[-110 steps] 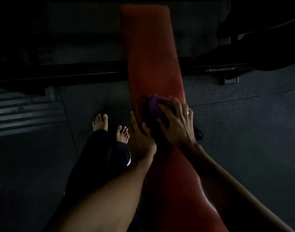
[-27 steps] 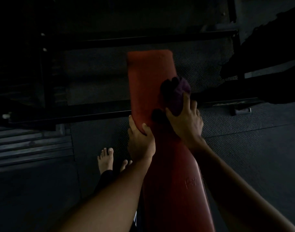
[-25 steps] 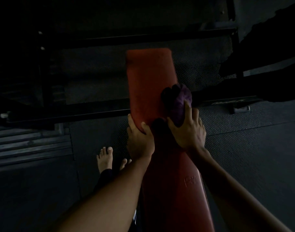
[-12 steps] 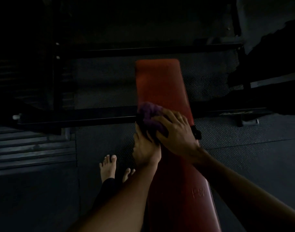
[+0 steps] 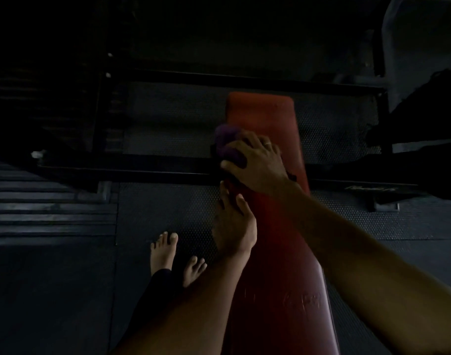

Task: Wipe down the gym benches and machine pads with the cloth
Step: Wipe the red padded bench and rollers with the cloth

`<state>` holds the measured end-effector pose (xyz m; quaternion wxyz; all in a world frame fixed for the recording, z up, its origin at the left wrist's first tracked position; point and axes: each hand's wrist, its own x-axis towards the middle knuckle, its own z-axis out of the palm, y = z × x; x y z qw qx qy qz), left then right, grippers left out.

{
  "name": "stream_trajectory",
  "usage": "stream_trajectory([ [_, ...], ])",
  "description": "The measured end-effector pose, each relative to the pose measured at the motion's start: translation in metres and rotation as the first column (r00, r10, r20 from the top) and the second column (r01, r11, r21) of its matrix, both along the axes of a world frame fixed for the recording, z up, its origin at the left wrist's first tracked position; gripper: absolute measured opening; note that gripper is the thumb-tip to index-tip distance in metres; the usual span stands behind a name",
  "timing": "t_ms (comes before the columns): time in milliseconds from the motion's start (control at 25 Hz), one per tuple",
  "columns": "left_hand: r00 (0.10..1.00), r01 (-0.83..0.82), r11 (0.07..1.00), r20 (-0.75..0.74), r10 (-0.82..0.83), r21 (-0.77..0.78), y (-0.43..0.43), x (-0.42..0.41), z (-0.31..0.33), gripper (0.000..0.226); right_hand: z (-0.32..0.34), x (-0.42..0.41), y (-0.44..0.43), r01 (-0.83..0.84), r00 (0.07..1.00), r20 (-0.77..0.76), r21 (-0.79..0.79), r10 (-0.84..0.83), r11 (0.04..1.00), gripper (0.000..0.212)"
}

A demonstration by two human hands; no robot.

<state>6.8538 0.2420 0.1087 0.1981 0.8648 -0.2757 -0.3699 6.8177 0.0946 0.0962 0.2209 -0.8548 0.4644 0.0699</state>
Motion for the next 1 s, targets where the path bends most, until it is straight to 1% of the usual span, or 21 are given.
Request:
stream_trajectory([
  [80, 1.000, -0.004, 0.999, 0.018, 0.005, -0.041, 0.001, 0.000, 0.003, 0.070, 0.016, -0.020, 0.026, -0.105, 0.993, 0.049, 0.035, 0.103, 0.994, 0.061],
  [160, 1.000, -0.002, 0.998, 0.028, 0.003, -0.059, 0.001, -0.001, 0.006, 0.081, 0.024, -0.038, 0.040, -0.150, 0.988, 0.033, 0.055, 0.148, 0.987, 0.064],
  [200, 1.000, 0.004, 0.998, 0.023, -0.003, -0.057, 0.001, -0.001, 0.009, 0.079, 0.023, -0.038, 0.037, -0.165, 0.986, 0.007, 0.034, 0.165, 0.986, 0.064],
  [240, 1.000, 0.012, 0.999, 0.019, -0.011, -0.053, 0.000, -0.001, 0.009, 0.071, 0.021, -0.030, 0.029, -0.171, 0.985, -0.018, 0.000, 0.171, 0.985, 0.064],
  [320, 1.000, -0.004, 1.000, -0.002, 0.004, -0.011, -0.001, 0.002, 0.008, 0.058, 0.011, -0.001, 0.007, -0.130, 0.987, -0.097, -0.037, 0.126, 0.991, 0.063],
  [440, 1.000, -0.015, 1.000, -0.018, 0.014, -0.012, 0.000, 0.002, 0.008, 0.057, 0.001, 0.042, -0.023, 0.017, 0.983, -0.184, 0.008, -0.015, 1.000, 0.063],
  [480, 1.000, -0.009, 1.000, -0.026, 0.008, -0.025, 0.000, 0.002, 0.009, 0.057, 0.000, 0.047, -0.024, 0.035, 0.981, -0.189, -0.003, -0.035, 0.999, 0.062],
  [560, 0.997, -0.007, 1.000, -0.072, 0.006, -0.013, 0.000, 0.004, 0.009, 0.057, 0.006, 0.039, -0.008, -0.006, 0.985, -0.173, -0.051, -0.003, 0.999, 0.062],
  [640, 0.995, 0.003, 1.000, -0.102, -0.004, -0.012, -0.001, 0.009, 0.004, 0.056, 0.014, 0.014, 0.018, -0.083, 0.987, -0.145, -0.110, 0.067, 0.990, 0.067],
  [680, 0.994, 0.015, 1.000, -0.109, -0.017, -0.020, -0.002, 0.011, 0.002, 0.056, 0.017, 0.000, 0.025, -0.094, 0.987, -0.141, -0.129, 0.075, 0.987, 0.069],
  [720, 0.993, 0.018, 0.999, -0.116, -0.022, -0.036, -0.004, 0.014, 0.000, 0.056, 0.018, -0.012, 0.021, -0.064, 0.990, -0.133, -0.137, 0.046, 0.989, 0.069],
  [800, 0.989, -0.005, 0.999, -0.150, -0.002, -0.043, -0.013, 0.019, -0.004, 0.057, 0.012, -0.017, -0.003, 0.097, 0.985, -0.135, -0.102, -0.111, 0.990, 0.069],
  [880, 0.984, -0.020, 1.000, -0.176, 0.017, -0.020, -0.029, 0.023, -0.009, 0.058, 0.004, -0.003, -0.030, 0.247, 0.954, -0.154, -0.079, -0.256, 0.966, 0.069],
  [960, 0.988, -0.031, 0.999, -0.154, 0.028, -0.018, -0.052, 0.027, -0.016, 0.058, -0.002, 0.020, -0.054, 0.340, 0.928, -0.145, -0.046, -0.343, 0.939, 0.073],
  [1000, 0.991, -0.027, 0.999, -0.131, 0.024, -0.027, -0.062, 0.028, -0.019, 0.058, -0.004, 0.028, -0.063, 0.351, 0.926, -0.137, -0.017, -0.350, 0.936, 0.076],
])
